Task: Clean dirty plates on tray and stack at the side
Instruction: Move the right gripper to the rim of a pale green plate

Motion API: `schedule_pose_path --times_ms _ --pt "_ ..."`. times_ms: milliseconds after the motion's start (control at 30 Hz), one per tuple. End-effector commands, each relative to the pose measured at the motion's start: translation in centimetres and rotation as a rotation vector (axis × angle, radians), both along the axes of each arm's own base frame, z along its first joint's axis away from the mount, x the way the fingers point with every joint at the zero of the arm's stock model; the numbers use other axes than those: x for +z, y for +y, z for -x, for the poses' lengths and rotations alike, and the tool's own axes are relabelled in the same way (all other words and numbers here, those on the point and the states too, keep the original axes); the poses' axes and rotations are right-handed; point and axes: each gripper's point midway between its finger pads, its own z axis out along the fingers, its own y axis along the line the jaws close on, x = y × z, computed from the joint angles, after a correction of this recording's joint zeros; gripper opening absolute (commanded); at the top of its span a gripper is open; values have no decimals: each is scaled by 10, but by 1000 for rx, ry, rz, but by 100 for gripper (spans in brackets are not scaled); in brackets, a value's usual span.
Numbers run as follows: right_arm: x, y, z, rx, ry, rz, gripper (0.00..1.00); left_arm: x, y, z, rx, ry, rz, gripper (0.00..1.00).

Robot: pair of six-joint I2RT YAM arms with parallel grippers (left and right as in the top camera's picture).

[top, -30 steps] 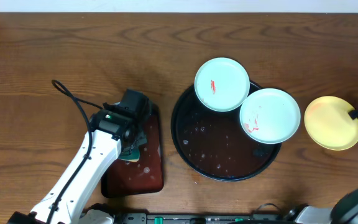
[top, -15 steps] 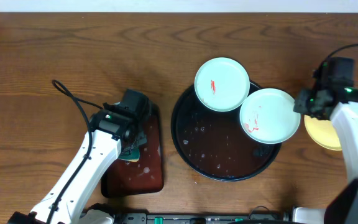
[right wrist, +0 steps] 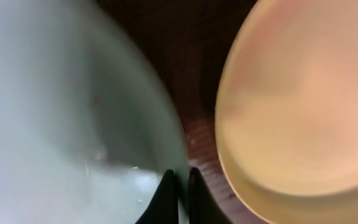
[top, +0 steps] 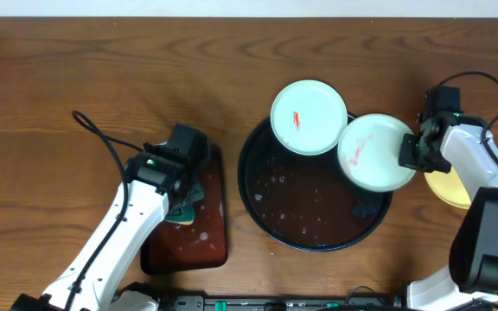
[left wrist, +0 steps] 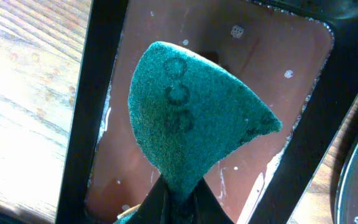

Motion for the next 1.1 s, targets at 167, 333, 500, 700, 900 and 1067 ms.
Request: schedule_pose_path --times_ms 167,333,500,700,900,1067 --pt "56 16 15 24 -99 -55 1 -1 3 1 -3 3 -11 8" --pt "89 71 27 184 -173 -286 1 -1 3 1 -4 2 -11 8" --pt "90 115 46 277 -120 -402 1 0 3 0 -11 0 -12 8" --pt "48 150 69 214 -40 -441 1 0 3 0 -11 0 -11 8" --pt "-1 162 79 124 -71 -422 1 0 3 0 -11 0 -11 8" --pt "-3 169 79 225 -88 -409 25 0 3 0 -11 0 -11 8"
